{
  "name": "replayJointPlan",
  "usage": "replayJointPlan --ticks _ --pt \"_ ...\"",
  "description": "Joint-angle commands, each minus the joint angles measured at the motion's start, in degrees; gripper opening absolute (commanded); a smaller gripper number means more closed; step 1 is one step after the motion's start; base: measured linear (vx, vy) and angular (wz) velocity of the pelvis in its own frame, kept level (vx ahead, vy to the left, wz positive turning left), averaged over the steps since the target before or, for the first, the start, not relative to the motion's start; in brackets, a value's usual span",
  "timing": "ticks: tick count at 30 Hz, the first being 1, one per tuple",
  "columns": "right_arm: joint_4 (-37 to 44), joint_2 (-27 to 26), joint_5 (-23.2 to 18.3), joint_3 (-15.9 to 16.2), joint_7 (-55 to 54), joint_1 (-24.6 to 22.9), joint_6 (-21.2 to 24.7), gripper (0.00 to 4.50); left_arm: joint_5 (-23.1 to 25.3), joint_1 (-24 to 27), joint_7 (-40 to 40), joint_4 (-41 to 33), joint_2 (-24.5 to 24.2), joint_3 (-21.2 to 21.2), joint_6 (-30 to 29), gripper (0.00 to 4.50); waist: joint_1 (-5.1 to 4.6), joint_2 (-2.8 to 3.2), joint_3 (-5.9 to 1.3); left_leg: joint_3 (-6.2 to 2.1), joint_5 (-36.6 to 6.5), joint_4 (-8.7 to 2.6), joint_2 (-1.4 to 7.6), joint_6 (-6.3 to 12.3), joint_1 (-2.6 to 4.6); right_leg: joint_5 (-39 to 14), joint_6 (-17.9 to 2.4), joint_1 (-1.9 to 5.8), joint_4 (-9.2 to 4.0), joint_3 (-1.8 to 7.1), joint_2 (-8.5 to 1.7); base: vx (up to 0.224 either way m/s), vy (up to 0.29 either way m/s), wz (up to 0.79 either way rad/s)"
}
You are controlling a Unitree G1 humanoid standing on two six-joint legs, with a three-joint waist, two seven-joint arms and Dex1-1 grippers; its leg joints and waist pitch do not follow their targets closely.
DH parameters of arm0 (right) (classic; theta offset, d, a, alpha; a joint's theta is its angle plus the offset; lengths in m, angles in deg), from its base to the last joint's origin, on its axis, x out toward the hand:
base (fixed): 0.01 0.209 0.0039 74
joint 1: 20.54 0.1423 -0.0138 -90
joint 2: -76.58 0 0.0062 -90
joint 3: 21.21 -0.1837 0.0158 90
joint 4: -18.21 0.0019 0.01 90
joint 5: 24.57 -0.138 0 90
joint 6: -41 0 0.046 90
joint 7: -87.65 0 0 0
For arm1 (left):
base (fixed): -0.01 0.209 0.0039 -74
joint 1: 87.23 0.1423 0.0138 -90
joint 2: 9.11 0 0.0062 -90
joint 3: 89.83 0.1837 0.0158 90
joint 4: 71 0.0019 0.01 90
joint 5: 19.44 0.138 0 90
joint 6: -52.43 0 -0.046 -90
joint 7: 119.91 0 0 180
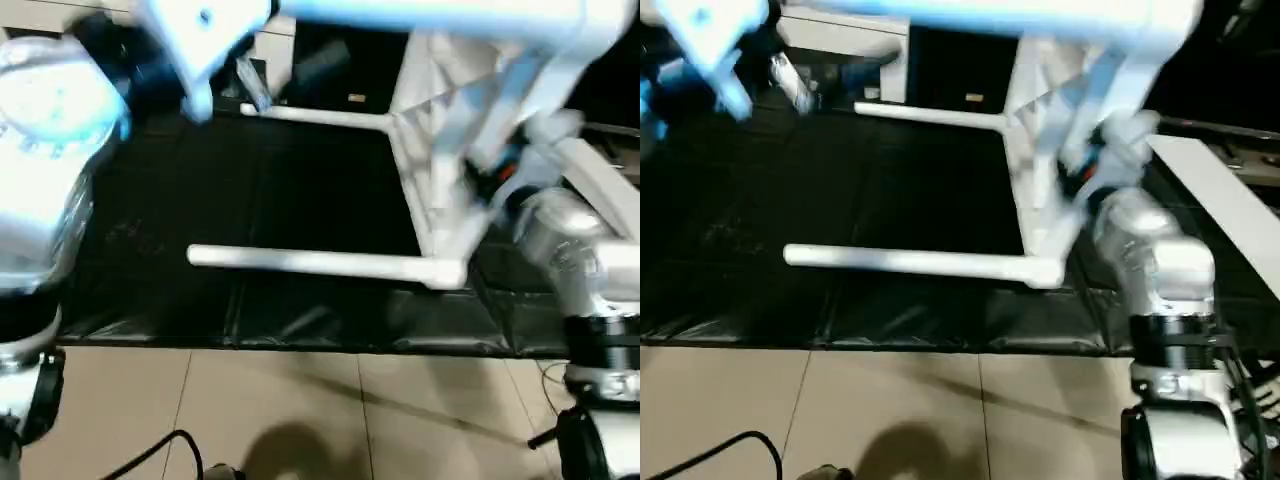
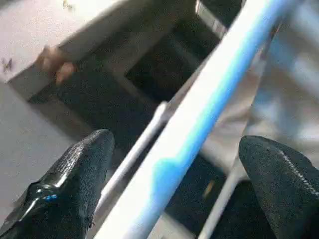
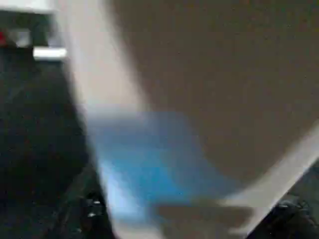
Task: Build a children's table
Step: Flip table
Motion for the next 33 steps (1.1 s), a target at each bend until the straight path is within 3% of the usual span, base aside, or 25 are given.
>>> replayJointPlan --ticks 1,2,3,5,7,9,10,12,15,17,18,20,23,28,33 --pt "0.29 0.29 2.70 1.04 -0.46 -0.63 -3.15 3.09 3.78 -1.21 -1.86 3.98 0.04 1.93 2.18 4.50 -0.22 0.78 -3.92 -1.91 -26.70 -3.86 2.51 -10.51 3.49 -19.00 -5.11 -0.60 -5.38 1.04 -2.55 0.000 0.000 0.00" --pt "-0.13 -0.39 4.39 1.72 -1.42 -1.72 -5.43 3.09 6.47 -2.32 -3.70 7.96 0.23 3.05 4.31 4.50 -0.08 1.19 -3.98 -1.91 -26.62 -3.86 2.48 -10.56 3.65 -18.12 -5.40 -0.65 -5.23 1.06 -2.54 0.000 0.000 0.00" --pt "-1.03 -1.56 5.63 1.43 -2.28 -2.58 -8.78 3.09 8.01 -3.22 -5.11 11.06 0.99 3.51 6.26 4.50 -0.13 1.03 -4.02 -1.87 -27.06 -3.90 2.43 -10.40 3.64 -17.24 -5.86 -0.74 -5.32 1.08 -2.47 0.000 0.000 0.00" --pt "-1.48 -1.87 6.08 1.39 -2.44 -2.81 -9.76 3.09 8.40 -3.58 -5.56 12.07 1.39 3.61 6.78 4.50 -0.07 1.04 -4.19 -1.91 -26.91 -3.88 2.50 -9.92 3.80 -16.17 -6.67 -0.65 -5.08 0.92 -2.43 0.000 0.000 0.00" --pt "-3.22 -3.14 6.73 0.38 -3.33 -3.22 -13.24 3.09 10.02 -4.89 -6.60 15.41 2.66 4.34 8.92 4.50 0.06 1.47 -4.10 -1.79 -27.03 -3.91 2.48 -9.61 3.87 -14.27 -7.28 -0.86 -5.11 0.93 -2.36 0.000 0.000 0.00" --pt "-4.37 -3.97 6.51 -0.35 -3.54 -3.56 -15.58 3.09 11.41 -5.88 -7.35 18.28 3.50 5.00 11.39 4.50 0.14 1.45 -4.24 -1.84 -26.80 -3.93 2.46 -8.94 3.67 -13.26 -7.87 -0.54 -5.02 0.91 -2.46 0.000 0.000 0.00" --pt "-4.62 -4.01 6.66 -0.35 -3.67 -3.61 -15.93 2.81 11.60 -6.05 -7.36 18.76 3.62 5.17 11.80 4.50 0.12 1.39 -4.20 -1.80 -26.71 -3.92 2.42 -8.71 3.62 -12.90 -7.95 -0.52 -5.07 0.91 -2.39 0.000 0.000 0.00" --pt "-6.66 -4.81 7.23 -1.05 -4.28 -3.83 -18.88 2.74 13.09 -7.25 -7.73 22.36 4.54 6.21 15.14 4.50 0.17 1.34 -4.26 -1.70 -25.65 -3.93 2.38 -8.15 3.46 -11.46 -8.25 -0.32 -5.00 0.90 -2.38 0.000 0.000 0.00" --pt "-7.98 -5.17 7.81 -1.36 -4.51 -3.43 -20.30 2.37 13.77 -8.05 -8.01 24.33 5.17 6.34 17.04 4.50 0.27 1.42 -4.39 -1.75 -23.39 -4.08 2.49 -7.50 3.26 -9.27 -8.74 0.09 -4.60 0.76 -2.31 0.000 0.000 0.00" --pt "-9.23 -5.56 8.33 -1.47 -4.63 -2.91 -21.49 2.30 13.51 -8.54 -7.41 25.80 5.86 6.08 18.41 4.50 0.33 1.71 -4.28 -1.65 -24.15 -3.95 2.45 -7.51 3.53 -9.84 -8.97 -0.16 -4.73 0.83 -2.29 0.000 0.000 0.00" --pt "-10.02 -5.74 8.58 -1.54 -4.64 -2.45 -22.28 2.18 13.16 -8.84 -7.05 26.58 6.50 5.80 19.08 4.21 0.31 1.57 -4.25 -1.67 -25.07 -3.98 2.46 -7.51 3.57 -10.72 -9.06 -0.22 -4.81 0.83 -2.29 0.000 0.000 0.00" --pt "-10.51 -5.75 8.79 -1.49 -4.62 -2.11 -22.78 2.06 12.87 -9.08 -6.67 26.98 6.94 5.70 19.41 4.14 0.41 1.58 -4.20 -1.78 -26.60 -3.98 2.53 -7.84 3.74 -12.43 -9.18 -0.34 -4.98 0.81 -2.43 0.000 0.000 0.00" --pt "-11.57 -5.78 9.73 -0.90 -4.57 -1.36 -23.44 1.99 12.49 -9.06 -5.20 26.87 7.48 5.69 19.97 3.87 0.28 1.58 -4.07 -1.93 -29.42 -4.06 2.52 -8.29 3.91 -14.65 -9.06 -0.61 -5.19 0.78 -2.41 0.000 0.000 0.00" --pt "-12.46 -5.58 10.98 -0.04 -3.97 -0.70 -24.47 1.95 12.88 -8.38 -4.55 26.70 7.77 5.61 19.82 3.60 0.38 1.53 -3.99 -1.95 -29.92 -4.11 2.53 -8.14 3.90 -15.36 -9.10 -0.66 -5.26 0.81 -2.51 0.000 0.000 0.00" --pt "-10.95 -5.28 11.18 0.83 -2.14 -0.53 -24.77 1.95 15.06 -9.23 -6.75 31.52 7.44 4.65 20.07 3.07 0.36 1.52 -4.03 -2.02 -29.89 -4.13 2.48 -7.88 3.84 -15.87 -8.93 -0.65 -5.35 0.81 -2.50 0.000 0.000 0.00"
